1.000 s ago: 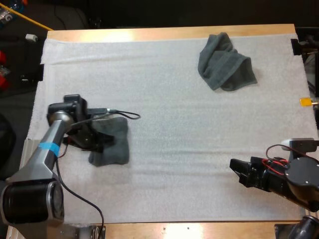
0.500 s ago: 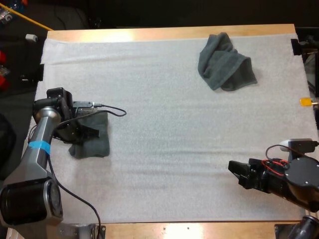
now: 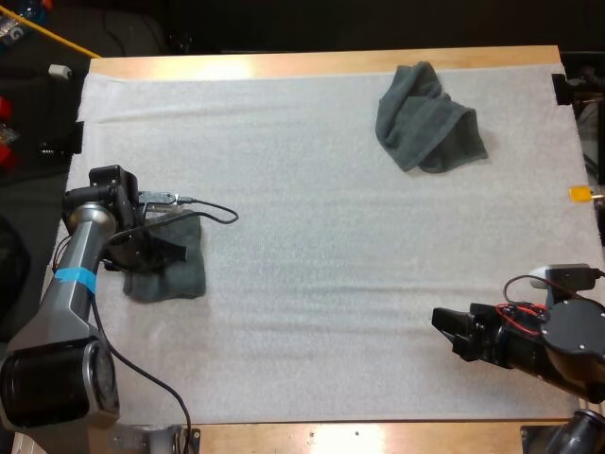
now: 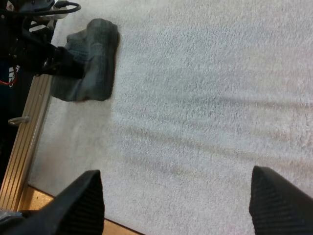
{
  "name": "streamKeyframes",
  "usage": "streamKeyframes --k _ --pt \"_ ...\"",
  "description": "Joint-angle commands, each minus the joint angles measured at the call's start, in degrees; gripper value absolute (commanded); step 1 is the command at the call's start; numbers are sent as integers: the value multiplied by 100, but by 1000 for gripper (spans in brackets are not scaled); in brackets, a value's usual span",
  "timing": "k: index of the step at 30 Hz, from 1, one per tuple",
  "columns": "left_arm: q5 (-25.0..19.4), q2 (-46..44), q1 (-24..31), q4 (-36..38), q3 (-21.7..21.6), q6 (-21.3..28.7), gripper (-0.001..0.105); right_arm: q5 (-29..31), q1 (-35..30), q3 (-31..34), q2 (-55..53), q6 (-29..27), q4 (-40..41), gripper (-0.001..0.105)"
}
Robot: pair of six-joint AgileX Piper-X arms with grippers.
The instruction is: Pick towel from pile, fold and stack
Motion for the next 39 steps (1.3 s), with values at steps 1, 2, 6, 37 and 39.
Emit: streamKeyframes --k 1,2,6,37,39 --pt "-125 -69 -9 -7 -32 -74 70 -37 -27 -26 0 -13 7 62" --pt "-148 -87 -9 9 -32 -95 67 -37 -27 -26 0 -13 7 62" --pt "-170 -329 -24 66 -32 -206 65 -37 -27 -26 0 -13 7 62" --pt "769 -508 -320 -380 920 -458 65 -184 -27 -26 0 111 7 62" --pt "844 -364 -320 -375 920 -466 65 -209 -27 -26 0 127 7 62"
